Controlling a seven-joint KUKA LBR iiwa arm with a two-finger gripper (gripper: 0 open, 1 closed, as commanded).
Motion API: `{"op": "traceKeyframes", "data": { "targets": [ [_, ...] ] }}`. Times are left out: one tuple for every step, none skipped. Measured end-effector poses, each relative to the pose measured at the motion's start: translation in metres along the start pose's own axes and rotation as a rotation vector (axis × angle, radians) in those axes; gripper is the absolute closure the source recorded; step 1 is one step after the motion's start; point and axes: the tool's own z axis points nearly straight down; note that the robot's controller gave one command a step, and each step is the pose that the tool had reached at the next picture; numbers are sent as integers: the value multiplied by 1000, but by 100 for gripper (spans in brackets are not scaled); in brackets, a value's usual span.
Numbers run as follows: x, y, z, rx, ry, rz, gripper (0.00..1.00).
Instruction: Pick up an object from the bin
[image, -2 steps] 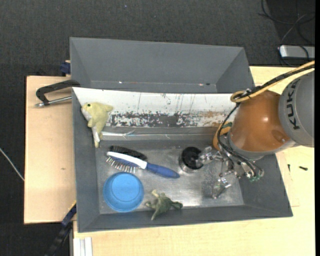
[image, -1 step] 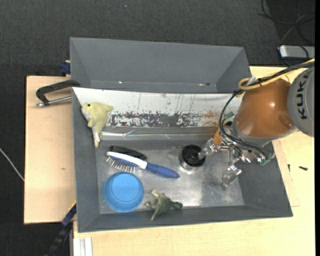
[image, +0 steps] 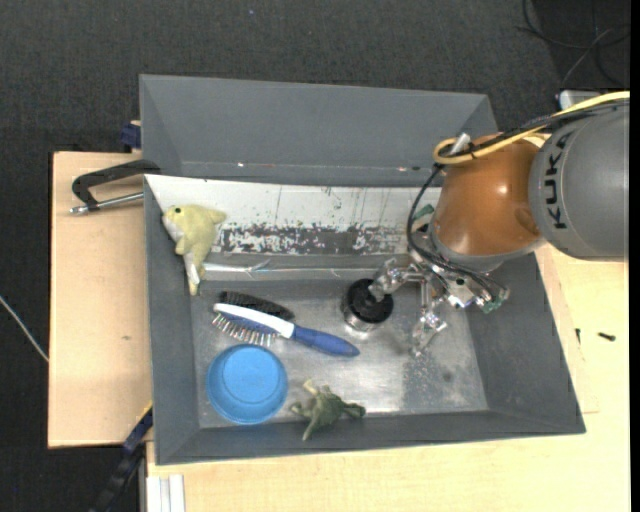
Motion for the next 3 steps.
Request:
{"op": "traceKeyframes", "data": {
  "targets": [
    [-20, 5, 5, 10, -3, -332, 0],
    [-33, 3, 8, 10, 0, -496, 0],
    [-38, 3, 8, 16, -9, -676, 0]
  ]
}}
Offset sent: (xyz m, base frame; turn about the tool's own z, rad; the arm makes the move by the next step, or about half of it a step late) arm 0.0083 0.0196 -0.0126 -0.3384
